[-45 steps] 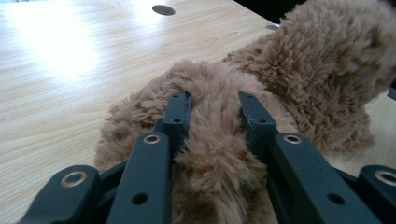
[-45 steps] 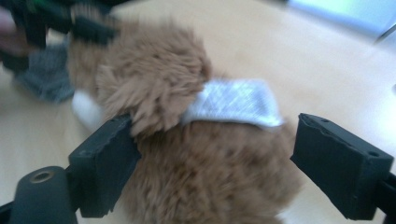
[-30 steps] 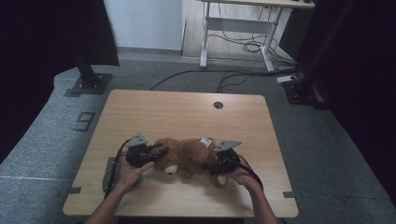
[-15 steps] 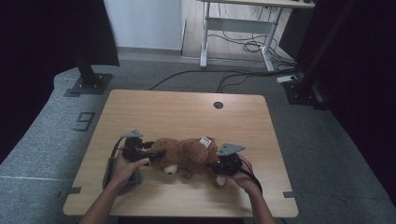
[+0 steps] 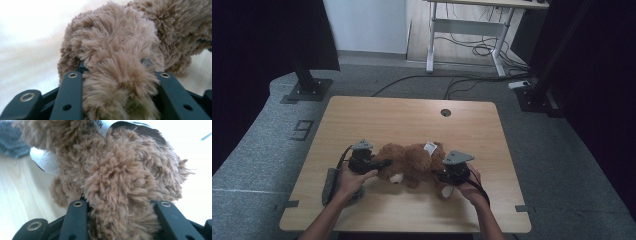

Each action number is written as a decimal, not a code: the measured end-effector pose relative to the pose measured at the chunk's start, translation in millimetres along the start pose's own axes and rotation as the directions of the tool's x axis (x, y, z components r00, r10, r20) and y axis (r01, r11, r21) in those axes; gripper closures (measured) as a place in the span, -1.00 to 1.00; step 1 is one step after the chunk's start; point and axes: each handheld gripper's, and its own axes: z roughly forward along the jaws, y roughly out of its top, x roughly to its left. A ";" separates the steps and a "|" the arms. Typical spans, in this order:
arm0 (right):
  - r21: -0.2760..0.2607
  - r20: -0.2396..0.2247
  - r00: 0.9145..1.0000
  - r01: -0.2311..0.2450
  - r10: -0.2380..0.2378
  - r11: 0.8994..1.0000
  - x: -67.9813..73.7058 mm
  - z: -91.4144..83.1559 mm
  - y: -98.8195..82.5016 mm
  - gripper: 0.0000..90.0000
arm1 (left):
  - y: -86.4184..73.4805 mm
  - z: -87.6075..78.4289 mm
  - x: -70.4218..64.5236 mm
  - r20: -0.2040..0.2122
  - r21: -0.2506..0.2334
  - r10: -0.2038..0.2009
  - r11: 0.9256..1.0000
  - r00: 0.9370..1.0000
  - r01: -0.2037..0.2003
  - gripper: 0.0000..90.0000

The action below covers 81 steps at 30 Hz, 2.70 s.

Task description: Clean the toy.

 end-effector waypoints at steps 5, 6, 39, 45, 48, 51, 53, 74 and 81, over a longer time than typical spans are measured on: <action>-0.114 0.079 0.996 0.042 -0.033 0.993 -3.7 -12.1 11.2 0.35 | 16.1 -11.3 -8.9 -0.024 -0.126 0.073 0.989 0.997 -0.076 0.33; -0.127 0.105 0.993 0.072 -0.058 0.989 -3.9 -13.8 12.6 0.34 | 17.3 -11.7 -10.6 -0.033 -0.147 0.096 0.984 0.995 -0.100 0.33; -0.128 0.160 0.969 0.209 -0.188 0.970 39.9 0.3 -49.6 -0.04 | -49.6 -7.6 -5.3 -0.030 -0.049 0.140 0.989 0.990 -0.142 0.23; -0.118 0.114 0.986 0.138 -0.125 0.983 40.1 -1.2 -57.6 -0.26 | -53.1 -9.3 -11.2 -0.040 -0.037 0.160 0.986 0.986 -0.161 0.17; -0.127 0.075 0.993 0.101 -0.092 0.987 40.2 -8.4 -56.5 -0.40 | -54.0 -10.5 -10.1 -0.038 -0.032 0.150 0.988 0.988 -0.152 0.12; -0.190 -0.007 1.000 0.000 -0.001 0.982 30.5 -29.3 -55.5 -0.45 | -56.1 -11.8 -9.2 -0.033 -0.031 0.141 0.989 0.990 -0.142 0.11; -0.238 -0.037 0.997 -0.072 0.065 0.969 20.6 -43.0 -54.1 -0.45 | -58.0 -12.7 -9.3 -0.030 -0.032 0.139 0.990 0.990 -0.140 0.10; -0.086 -0.182 0.963 -0.217 0.198 0.972 -19.7 1.2 -13.5 0.14 | -54.2 -17.8 -6.4 0.019 -0.036 0.112 0.993 0.994 -0.111 -0.22; -0.100 -0.175 0.974 -0.161 0.142 0.982 -14.7 -7.0 -23.9 0.23 | -29.4 -31.5 5.8 0.066 -0.113 0.017 0.994 0.998 -0.010 -0.38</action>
